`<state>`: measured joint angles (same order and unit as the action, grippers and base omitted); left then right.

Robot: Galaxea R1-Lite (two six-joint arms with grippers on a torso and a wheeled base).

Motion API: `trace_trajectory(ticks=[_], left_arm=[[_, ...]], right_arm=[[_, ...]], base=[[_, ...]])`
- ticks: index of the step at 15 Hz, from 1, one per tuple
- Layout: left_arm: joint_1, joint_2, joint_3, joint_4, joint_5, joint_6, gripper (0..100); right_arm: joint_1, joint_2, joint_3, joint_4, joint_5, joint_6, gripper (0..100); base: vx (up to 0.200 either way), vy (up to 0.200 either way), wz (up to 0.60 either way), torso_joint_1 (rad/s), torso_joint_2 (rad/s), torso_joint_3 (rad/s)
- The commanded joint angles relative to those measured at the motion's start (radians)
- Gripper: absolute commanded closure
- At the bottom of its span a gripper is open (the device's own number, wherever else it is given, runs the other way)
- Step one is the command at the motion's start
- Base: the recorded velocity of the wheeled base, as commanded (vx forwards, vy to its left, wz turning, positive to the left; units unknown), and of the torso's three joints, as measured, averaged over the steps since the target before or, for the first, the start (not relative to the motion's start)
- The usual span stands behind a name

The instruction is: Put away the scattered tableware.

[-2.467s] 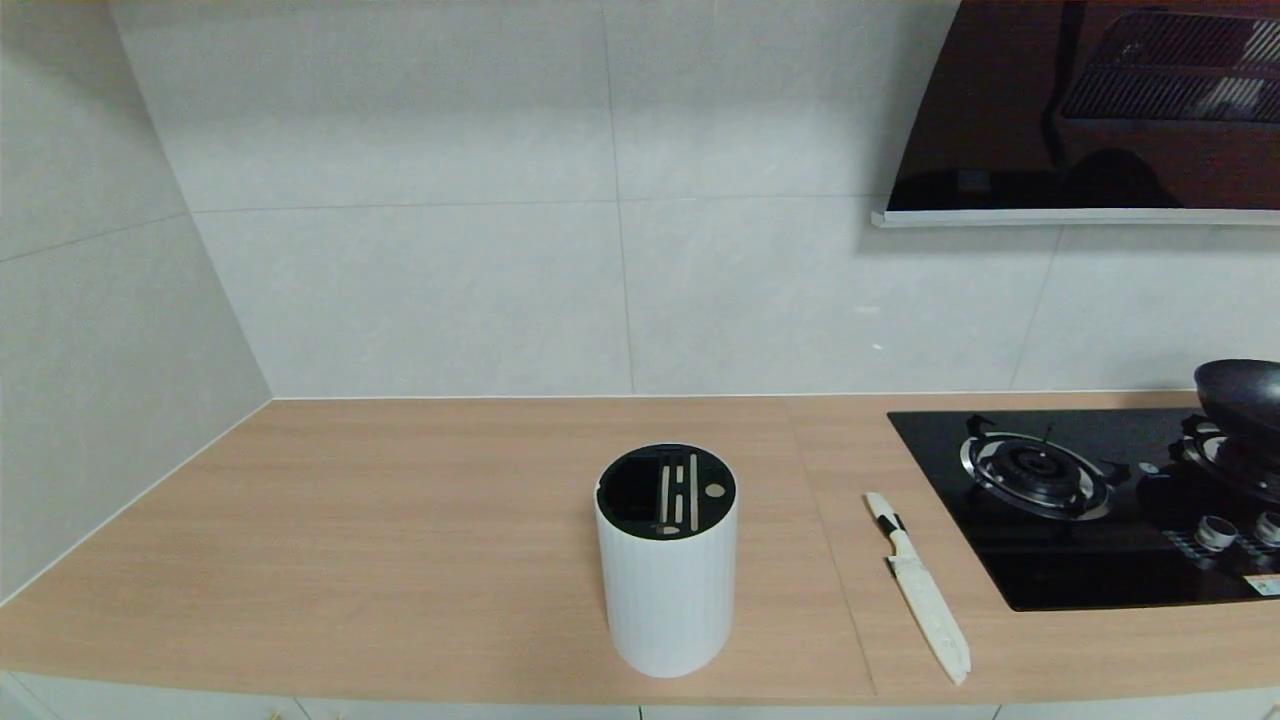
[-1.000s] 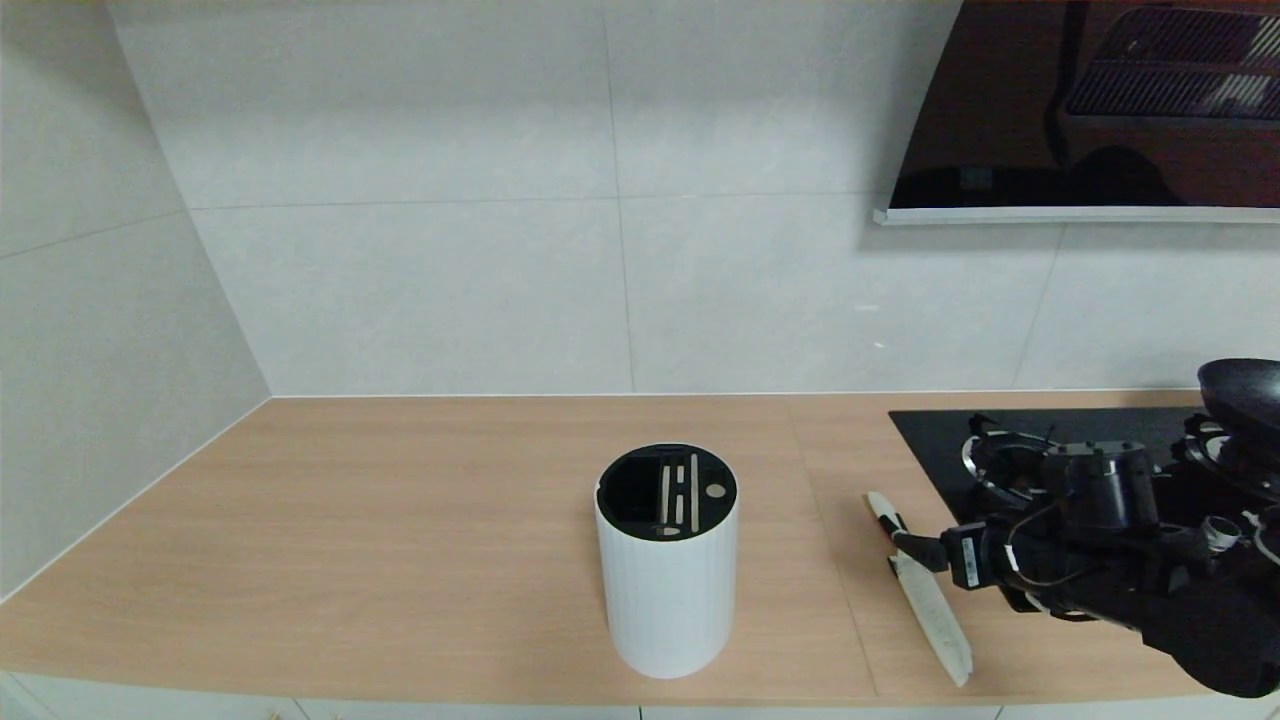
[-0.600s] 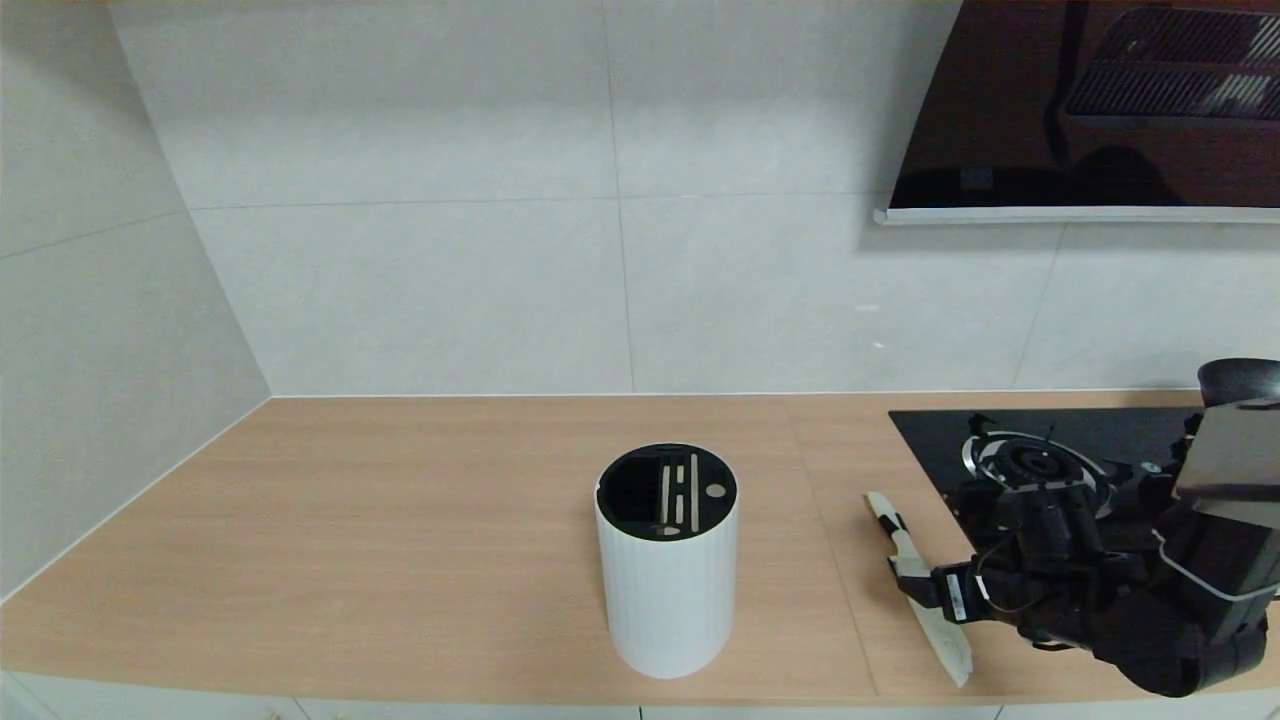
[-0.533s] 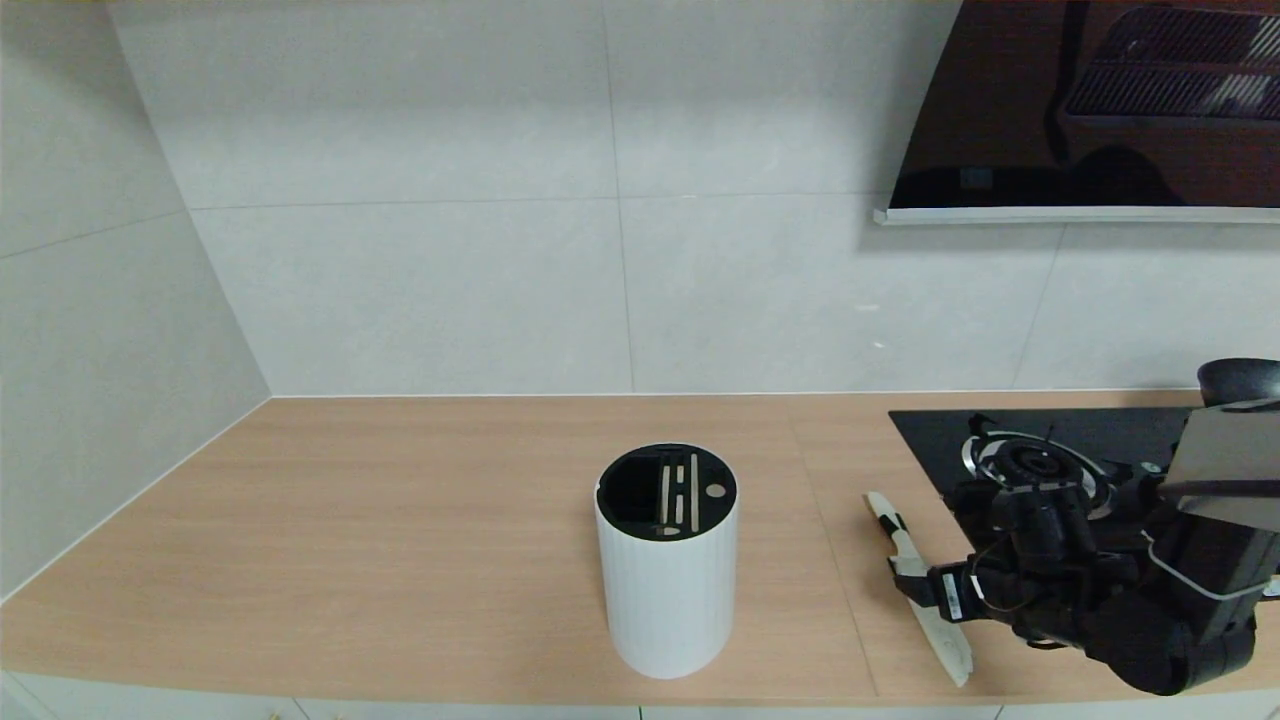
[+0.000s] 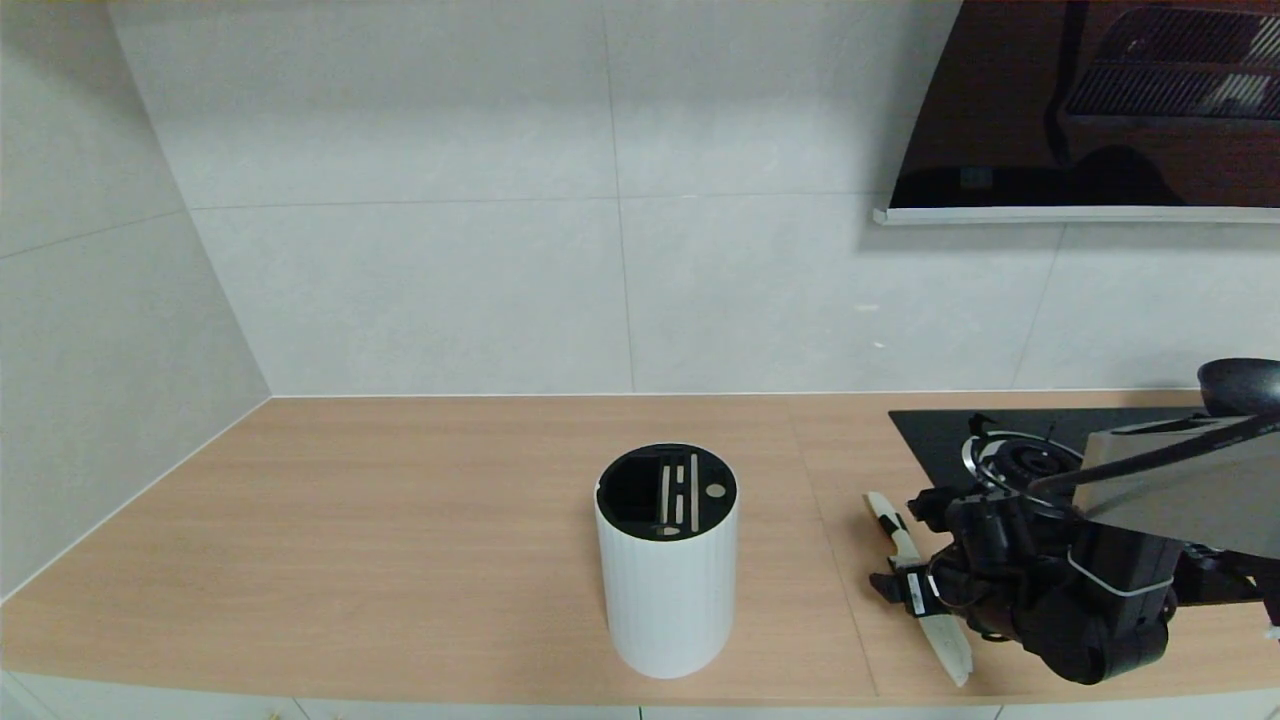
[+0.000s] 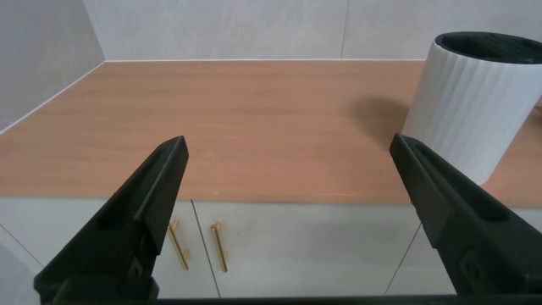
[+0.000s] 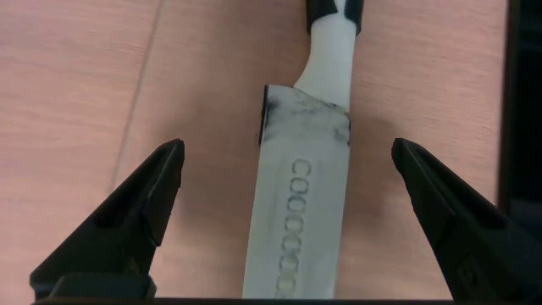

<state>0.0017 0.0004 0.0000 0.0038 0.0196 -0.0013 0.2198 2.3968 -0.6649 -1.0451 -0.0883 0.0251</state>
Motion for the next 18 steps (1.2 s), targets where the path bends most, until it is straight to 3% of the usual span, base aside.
trace_trajectory(ticks=[1, 9, 10, 18], left_arm=[[0.000, 0.000, 0.000, 0.001, 0.000, 0.000, 0], [0.000, 0.000, 0.000, 0.001, 0.000, 0.000, 0], [0.001, 0.000, 0.000, 0.001, 0.000, 0.000, 0], [0.001, 0.000, 0.000, -0.001, 0.000, 0.000, 0]], right_arm=[[-0.003, 0.044, -0.021, -0.027, -0.001, 0.001, 0], [-0.028, 0.062, -0.038, -0.033, -0.024, -0.002, 0], [-0.027, 0.062, -0.036, -0.033, -0.024, -0.001, 100], [-0.033, 0.004, -0.009, -0.033, -0.024, 0.006, 100]], base=[[0.000, 0.000, 0.00, 0.000, 0.00, 0.000], [0.000, 0.000, 0.00, 0.000, 0.00, 0.000], [0.000, 0.000, 0.00, 0.000, 0.00, 0.000], [0.000, 0.000, 0.00, 0.000, 0.00, 0.000]])
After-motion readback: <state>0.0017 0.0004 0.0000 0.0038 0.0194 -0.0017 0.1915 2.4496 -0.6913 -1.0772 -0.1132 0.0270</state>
